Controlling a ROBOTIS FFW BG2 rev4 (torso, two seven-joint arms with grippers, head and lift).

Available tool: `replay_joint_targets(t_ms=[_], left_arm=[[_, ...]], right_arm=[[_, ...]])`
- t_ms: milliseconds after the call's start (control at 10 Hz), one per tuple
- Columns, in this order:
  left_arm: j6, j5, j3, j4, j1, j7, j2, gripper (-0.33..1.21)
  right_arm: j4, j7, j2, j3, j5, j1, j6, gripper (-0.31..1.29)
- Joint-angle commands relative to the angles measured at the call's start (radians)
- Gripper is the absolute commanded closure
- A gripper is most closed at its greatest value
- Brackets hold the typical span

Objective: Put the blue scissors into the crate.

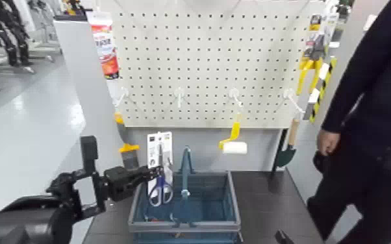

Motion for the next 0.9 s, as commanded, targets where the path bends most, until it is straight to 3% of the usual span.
replay_joint_targets(t_ms=[100,400,500,600,700,900], left_arm=[[-0.008,-0.013,-0.007,0.046,-0.001,-0.002,0.0,1.18],[-0.005,-0.027,-0.018,0.069,-0.006,-0.008,0.0,1.17],[-0.007,-0.039,-0.013,0.068,-0.002,-0.008,-0.002,0.81],[-0.008,-0.047,-0.009,0.06,0.002,-0.006,-0.005,0.11],[-0.004,-0.053,-0.012,0.057,-0.001,-0.006,-0.005,-0.14],[-0.015,-0.056,-0.015,0.045,-0.002,-0.005,-0.009,-0.11]], right_arm=[[0.0,0.001,0.0,0.0,0.0,-0.001,0.0,0.15],[0.0,0.001,0.0,-0.003,-0.002,0.0,0.0,0.15],[0.002,0.001,0.0,-0.005,-0.002,0.0,-0.002,0.15],[0.0,0.001,0.0,-0.006,-0.002,0.002,-0.002,0.15],[0.002,0.001,0.0,-0.006,-0.002,0.002,-0.002,0.15],[0.002,0.001,0.0,-0.008,-0.003,0.002,-0.002,0.15]])
